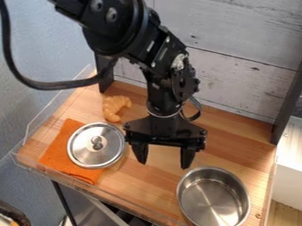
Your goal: Put the croissant in the silver pot
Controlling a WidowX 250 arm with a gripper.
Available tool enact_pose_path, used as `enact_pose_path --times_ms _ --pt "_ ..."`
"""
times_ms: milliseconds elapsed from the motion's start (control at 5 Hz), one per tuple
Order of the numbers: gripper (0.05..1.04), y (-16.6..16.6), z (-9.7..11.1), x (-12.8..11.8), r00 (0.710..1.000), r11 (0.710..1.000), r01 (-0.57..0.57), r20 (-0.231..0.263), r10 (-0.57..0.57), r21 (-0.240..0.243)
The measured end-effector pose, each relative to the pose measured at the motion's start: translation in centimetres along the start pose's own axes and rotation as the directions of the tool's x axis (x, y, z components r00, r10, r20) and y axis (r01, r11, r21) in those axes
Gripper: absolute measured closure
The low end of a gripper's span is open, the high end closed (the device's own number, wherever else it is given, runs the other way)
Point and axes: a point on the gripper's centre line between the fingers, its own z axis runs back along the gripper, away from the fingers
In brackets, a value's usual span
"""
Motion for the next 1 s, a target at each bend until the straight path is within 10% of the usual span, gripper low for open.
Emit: enact_pose_path --times_ms 1000 --pt "0.083 6.6 -1.1 8.0 0.993 0.991 -0.091 0.082 0.083 0.101"
